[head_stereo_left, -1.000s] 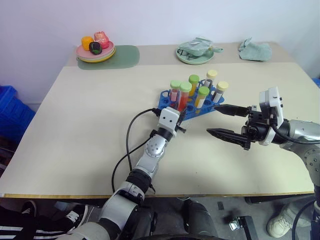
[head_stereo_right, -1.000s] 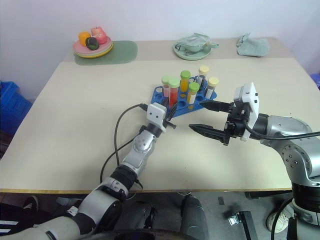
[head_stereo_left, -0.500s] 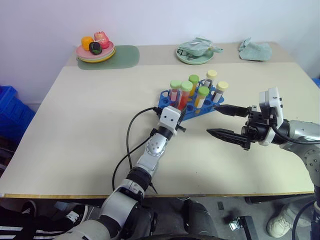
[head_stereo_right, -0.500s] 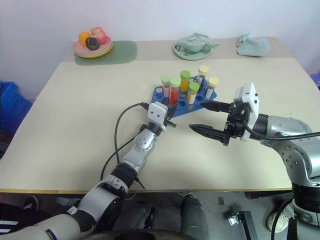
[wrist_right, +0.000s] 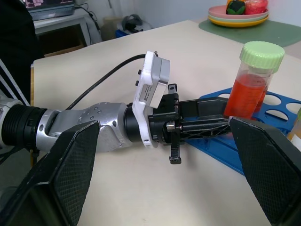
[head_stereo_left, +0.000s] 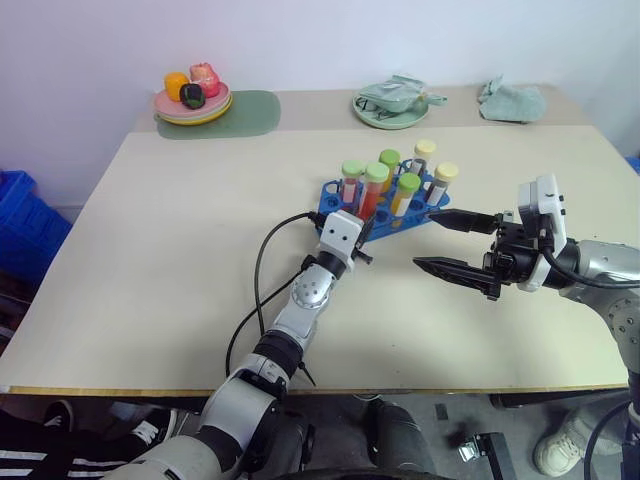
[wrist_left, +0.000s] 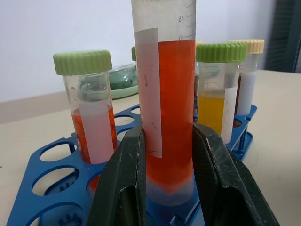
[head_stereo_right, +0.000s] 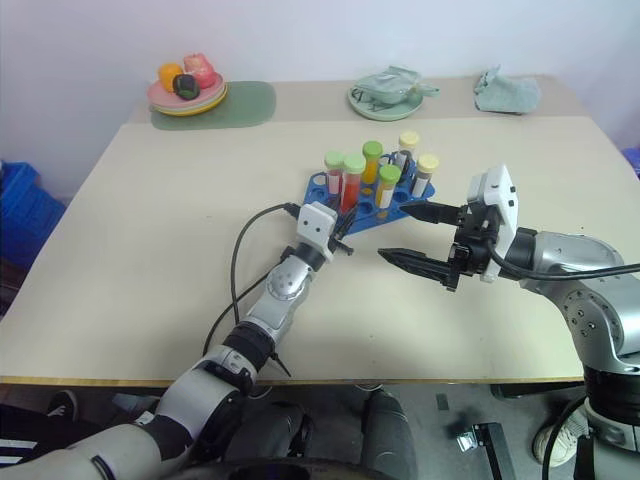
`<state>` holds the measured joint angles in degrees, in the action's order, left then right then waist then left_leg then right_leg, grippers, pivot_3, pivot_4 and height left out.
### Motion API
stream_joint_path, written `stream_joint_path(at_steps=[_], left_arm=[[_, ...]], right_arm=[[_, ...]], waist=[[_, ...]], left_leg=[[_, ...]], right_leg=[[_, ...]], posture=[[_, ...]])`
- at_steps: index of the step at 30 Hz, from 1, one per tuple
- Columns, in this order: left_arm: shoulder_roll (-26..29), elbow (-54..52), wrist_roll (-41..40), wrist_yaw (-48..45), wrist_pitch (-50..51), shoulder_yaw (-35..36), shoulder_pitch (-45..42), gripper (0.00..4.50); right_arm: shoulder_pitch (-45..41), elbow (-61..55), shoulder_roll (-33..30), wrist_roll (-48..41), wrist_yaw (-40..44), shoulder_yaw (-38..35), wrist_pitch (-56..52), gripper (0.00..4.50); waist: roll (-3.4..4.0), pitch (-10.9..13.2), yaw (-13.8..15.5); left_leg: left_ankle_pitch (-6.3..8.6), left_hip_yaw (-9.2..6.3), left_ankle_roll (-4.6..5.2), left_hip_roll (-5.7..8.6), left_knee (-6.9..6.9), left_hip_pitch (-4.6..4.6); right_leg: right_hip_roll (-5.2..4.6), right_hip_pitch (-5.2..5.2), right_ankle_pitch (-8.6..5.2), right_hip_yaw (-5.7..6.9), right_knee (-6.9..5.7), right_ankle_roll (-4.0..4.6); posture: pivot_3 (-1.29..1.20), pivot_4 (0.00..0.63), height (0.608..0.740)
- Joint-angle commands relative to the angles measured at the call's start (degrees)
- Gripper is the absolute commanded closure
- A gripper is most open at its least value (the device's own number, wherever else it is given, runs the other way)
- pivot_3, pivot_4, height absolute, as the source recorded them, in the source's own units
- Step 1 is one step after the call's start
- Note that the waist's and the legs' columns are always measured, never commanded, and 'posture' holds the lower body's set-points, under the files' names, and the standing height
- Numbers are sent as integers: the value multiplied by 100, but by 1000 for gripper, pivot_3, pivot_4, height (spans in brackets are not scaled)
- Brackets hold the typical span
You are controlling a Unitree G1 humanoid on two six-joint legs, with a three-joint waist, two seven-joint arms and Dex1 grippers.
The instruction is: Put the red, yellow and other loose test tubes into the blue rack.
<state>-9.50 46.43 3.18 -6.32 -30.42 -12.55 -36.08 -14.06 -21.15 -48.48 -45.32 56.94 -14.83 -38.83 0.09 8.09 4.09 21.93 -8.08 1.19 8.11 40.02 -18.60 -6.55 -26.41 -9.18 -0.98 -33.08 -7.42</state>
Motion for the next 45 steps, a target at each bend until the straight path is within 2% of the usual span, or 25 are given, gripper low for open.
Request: stream_joint_path(at_steps=[1,2,3,8,9,22,26,30,35,38,41,45], left_arm=[[-340,-224,42,-48,30,-76,-67,3724],[-323,-288,7,-112,-7,-81,-22,3724],[-310,-305,47,-12,-21,-63,-11,2687],[-292,-363,21,-20,-20,-34,24,232],[-271,-428,22,-20,-35,-32,49,71],[-19,-1255,-176,-263,482,153,369,71],[106,-1689,-465,-896,736,121,609,71],[529,-2722,-619,-1379,1237,96,1073,71],[1433,-4332,-1338,-2329,2266,213,1800,71],[2067,-5245,-1919,-2676,2908,556,2158,71],[2896,-6021,-2717,-3166,3435,1218,2490,71],[4231,-6086,-3890,-4348,4060,2298,2586,71]], right_arm=[[-74,-97,-56,-49,9,-137,83,0],[-73,-95,-56,-45,11,-136,88,0],[-75,-90,-53,-39,13,-131,94,0],[-107,-53,-42,-19,25,-101,120,0],[-121,-40,-40,-15,27,-91,127,0],[-290,53,38,55,31,61,170,0],[-327,69,47,66,32,80,168,0],[-337,79,51,81,35,71,164,0],[-369,194,92,180,59,102,262,0],[-406,327,119,263,93,153,370,0],[-484,589,91,359,229,174,514,0],[-510,887,33,494,433,165,704,0]], waist=[[0,0,0],[0,0,0],[0,0,-1],[0,0,-25],[0,0,-25],[0,0,-27],[0,0,-26],[2,-1,-37],[4,-1,-48],[5,-1,-40],[9,1,-56],[12,3,-57]], left_leg=[[0,0,0,0,0,0],[0,0,0,0,0,0],[0,0,0,0,0,0],[0,0,0,0,-1,0],[0,0,0,-1,-1,0],[0,0,0,-1,-1,0],[0,0,0,-1,-1,0],[0,0,0,-2,-3,0],[0,0,0,-5,-4,1],[0,1,0,-4,-3,1],[1,0,0,-5,-5,1],[1,0,-1,-7,-7,2]], right_leg=[[0,0,0,0,0,0],[0,0,0,0,0,0],[0,0,0,0,0,0],[0,-2,0,0,-1,0],[1,-2,0,0,0,0],[1,-2,0,0,0,0],[1,-2,0,0,0,0],[2,-5,0,-1,-1,0],[5,-7,0,-2,-4,1],[5,-6,-1,-3,-4,1],[6,-8,-1,-3,-7,2],[8,-9,-2,-2,-10,3]], posture=[[0,150,740],[0,150,740],[0,150,740],[0,150,740],[0,150,740],[0,150,740],[0,150,740],[0,150,740],[0,150,740],[0,150,740],[0,150,740],[0,150,740]])
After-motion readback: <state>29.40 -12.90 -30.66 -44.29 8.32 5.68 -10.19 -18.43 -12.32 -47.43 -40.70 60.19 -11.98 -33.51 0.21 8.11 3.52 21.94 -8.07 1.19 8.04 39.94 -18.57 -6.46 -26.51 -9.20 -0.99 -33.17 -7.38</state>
